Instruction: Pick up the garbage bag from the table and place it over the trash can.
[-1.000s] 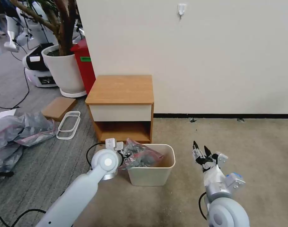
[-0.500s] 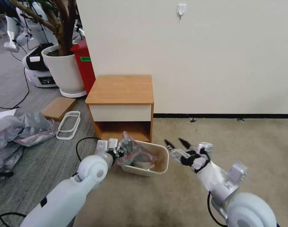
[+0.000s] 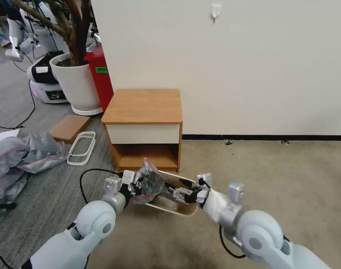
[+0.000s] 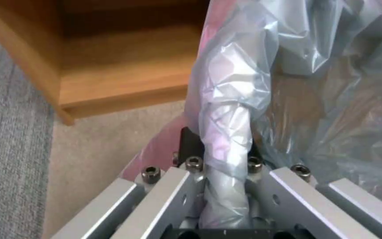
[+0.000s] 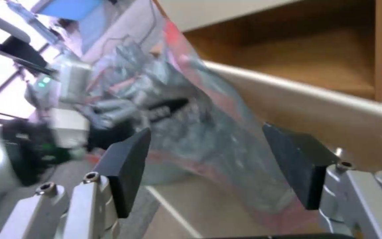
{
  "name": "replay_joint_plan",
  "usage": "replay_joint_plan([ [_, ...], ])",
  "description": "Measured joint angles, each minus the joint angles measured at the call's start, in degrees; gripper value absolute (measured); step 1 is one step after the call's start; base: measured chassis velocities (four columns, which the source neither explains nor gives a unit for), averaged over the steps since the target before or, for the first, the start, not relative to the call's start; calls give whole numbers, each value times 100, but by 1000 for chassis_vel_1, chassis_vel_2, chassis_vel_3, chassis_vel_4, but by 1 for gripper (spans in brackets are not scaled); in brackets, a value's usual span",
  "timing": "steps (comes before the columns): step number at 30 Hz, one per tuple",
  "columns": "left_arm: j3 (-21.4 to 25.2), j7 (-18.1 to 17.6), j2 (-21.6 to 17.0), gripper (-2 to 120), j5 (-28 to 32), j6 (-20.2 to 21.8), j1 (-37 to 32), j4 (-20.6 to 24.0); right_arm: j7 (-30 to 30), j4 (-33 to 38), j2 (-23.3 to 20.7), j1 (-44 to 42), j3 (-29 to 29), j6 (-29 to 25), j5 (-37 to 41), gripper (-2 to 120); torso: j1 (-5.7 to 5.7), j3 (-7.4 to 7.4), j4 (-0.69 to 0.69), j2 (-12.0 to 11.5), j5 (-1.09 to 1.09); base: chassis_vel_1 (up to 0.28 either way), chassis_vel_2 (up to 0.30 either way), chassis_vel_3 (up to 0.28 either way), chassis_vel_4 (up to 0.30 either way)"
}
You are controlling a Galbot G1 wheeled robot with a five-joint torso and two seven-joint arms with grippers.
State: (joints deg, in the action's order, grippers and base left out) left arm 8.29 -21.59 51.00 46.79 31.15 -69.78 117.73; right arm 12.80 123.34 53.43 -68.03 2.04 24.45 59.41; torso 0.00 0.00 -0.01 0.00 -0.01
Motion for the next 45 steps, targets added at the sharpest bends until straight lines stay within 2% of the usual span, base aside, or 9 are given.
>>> replay_joint_plan([
  [11,98,67,-38,1,-41,-76,-107,152,334,-510,83,422,378,14,-56,67,0,0,0,0,0,0,0,0,0],
  [22,97,85,-20,1,-54,-97,-136,280,348,-833,93,638,648,8,-257,63,0,0,0,0,1,0,0,0,0],
  [26,97,85,3,1,-54,-97,-152,283,363,-845,99,678,726,-5,-282,48,0,0,1,0,1,0,0,0,0],
  [27,97,85,3,1,-54,-97,-152,283,363,-845,99,678,726,-5,-282,48,0,0,1,0,1,0,0,0,0],
  [29,95,84,25,1,-54,-97,-154,283,363,-851,103,687,765,-12,-311,36,0,0,0,0,1,0,0,0,0],
  [30,95,84,25,1,-54,-97,-154,283,363,-851,103,687,765,-12,-311,36,0,0,0,0,1,0,0,0,0],
  [33,88,79,37,1,-54,-96,-158,283,363,-857,117,704,810,-24,-325,21,0,0,1,0,1,0,0,0,0],
  [40,78,76,56,1,-53,-93,-165,280,359,-877,126,722,838,-121,-377,2,0,0,0,0,1,0,0,0,0],
  [45,47,75,58,1,-52,-89,-167,247,334,-834,131,683,820,-250,-396,0,0,0,1,0,1,0,0,0,0],
])
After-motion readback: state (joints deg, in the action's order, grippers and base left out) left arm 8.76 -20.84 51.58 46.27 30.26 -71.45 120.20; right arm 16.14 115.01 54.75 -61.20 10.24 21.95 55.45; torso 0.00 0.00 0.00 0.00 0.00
